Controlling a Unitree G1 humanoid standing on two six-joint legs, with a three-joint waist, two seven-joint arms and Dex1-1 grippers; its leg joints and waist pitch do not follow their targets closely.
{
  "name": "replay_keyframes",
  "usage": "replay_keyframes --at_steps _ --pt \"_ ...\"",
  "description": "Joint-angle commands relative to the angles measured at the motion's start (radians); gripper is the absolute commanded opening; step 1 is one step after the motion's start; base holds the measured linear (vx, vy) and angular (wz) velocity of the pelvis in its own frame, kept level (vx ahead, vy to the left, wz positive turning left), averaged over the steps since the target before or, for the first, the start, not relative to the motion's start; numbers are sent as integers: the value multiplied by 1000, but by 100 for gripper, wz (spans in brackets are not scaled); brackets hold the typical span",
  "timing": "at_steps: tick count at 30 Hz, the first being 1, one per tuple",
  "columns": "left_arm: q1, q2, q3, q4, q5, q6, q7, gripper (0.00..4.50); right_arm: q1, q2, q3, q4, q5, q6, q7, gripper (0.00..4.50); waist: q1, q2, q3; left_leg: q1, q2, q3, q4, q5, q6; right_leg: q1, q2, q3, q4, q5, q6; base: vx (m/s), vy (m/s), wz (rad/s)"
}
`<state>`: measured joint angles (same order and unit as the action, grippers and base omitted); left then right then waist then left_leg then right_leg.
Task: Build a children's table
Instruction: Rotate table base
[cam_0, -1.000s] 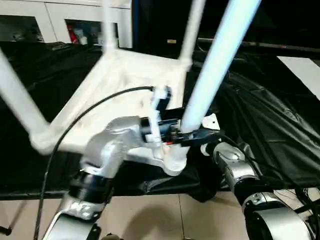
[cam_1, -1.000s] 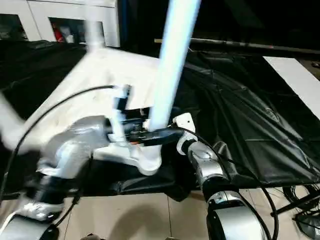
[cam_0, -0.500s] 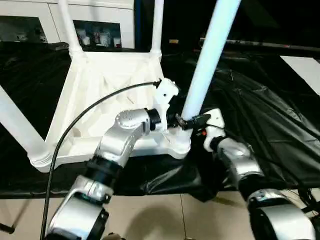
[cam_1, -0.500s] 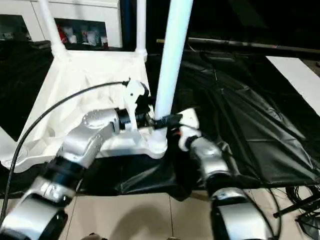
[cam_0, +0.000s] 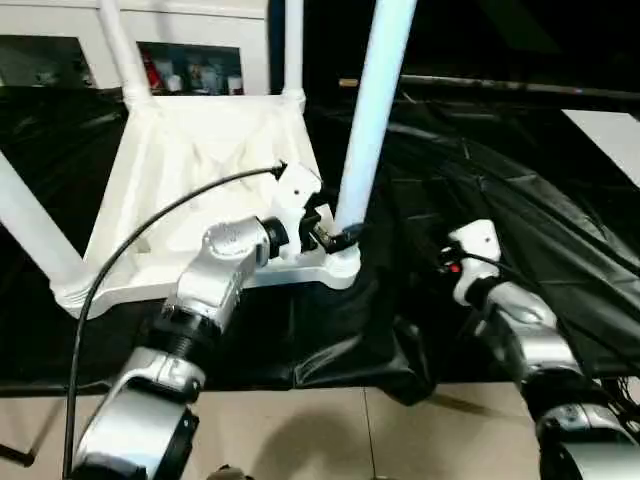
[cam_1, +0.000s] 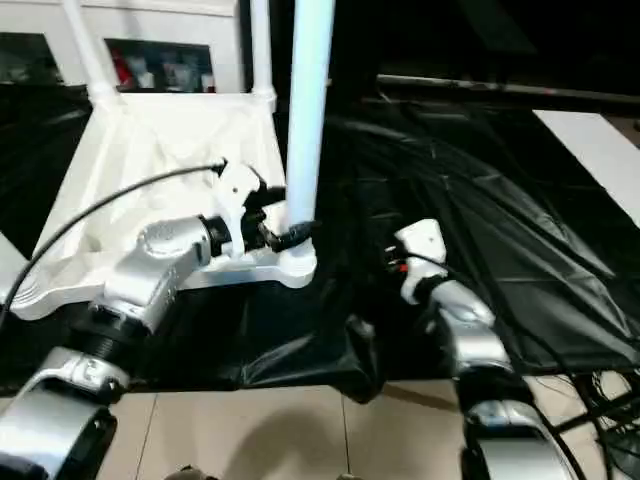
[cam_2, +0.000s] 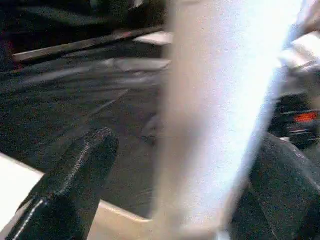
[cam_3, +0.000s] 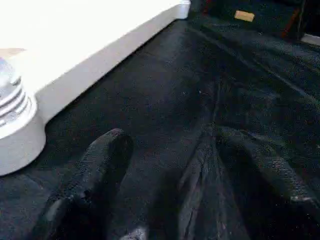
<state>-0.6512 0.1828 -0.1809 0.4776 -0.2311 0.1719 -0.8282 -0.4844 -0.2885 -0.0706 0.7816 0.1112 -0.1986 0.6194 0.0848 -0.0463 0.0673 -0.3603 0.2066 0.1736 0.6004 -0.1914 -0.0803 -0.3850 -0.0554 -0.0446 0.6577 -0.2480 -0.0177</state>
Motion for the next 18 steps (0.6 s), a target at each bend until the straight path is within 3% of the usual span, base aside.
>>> replay_keyframes --at_steps 1,5,6,10,11,12,18 --pt "23 32 -41 -53 -14 32 -94 438 24 -20 0 -55 20 34 32 317 6 3 -75 2 22 -1 -56 -41 94 61 -72 49 -68 205 -287 0 0 0" --pt "42 156 -160 -11 109 27 -225 438 66 -51 42 -114 11 59 116 317 5 11 -73 7 24 -4 -61 -63 86 57 -69 46 -74 155 -253 0 0 0" --pt "26 166 -165 43 155 -12 -202 438 71 -57 53 -120 6 64 136 317 5 12 -74 7 25 -4 -61 -60 82 58 -72 47 -72 159 -254 0 0 0" --pt "-31 159 -133 173 203 -83 -107 438 86 -65 83 -165 2 93 185 317 10 16 -77 11 24 -3 -58 -59 75 57 -71 45 -73 204 -266 0 0 0" --pt "-42 160 -129 192 208 -93 -91 413 91 -68 91 -180 3 101 197 317 9 13 -77 3 25 -7 -62 -60 73 63 -75 44 -70 200 -263 0 0 0" --pt "-64 162 -125 227 212 -108 -72 404 93 -79 111 -190 -10 101 220 317 10 12 -77 4 26 -7 -63 -63 72 62 -77 43 -72 189 -262 0 0 0" --pt "-108 192 -142 282 224 -147 -176 364 110 -105 146 -210 -32 101 264 317 10 10 -77 3 24 -4 -61 -62 66 59 -79 46 -74 158 -265 0 0 0"
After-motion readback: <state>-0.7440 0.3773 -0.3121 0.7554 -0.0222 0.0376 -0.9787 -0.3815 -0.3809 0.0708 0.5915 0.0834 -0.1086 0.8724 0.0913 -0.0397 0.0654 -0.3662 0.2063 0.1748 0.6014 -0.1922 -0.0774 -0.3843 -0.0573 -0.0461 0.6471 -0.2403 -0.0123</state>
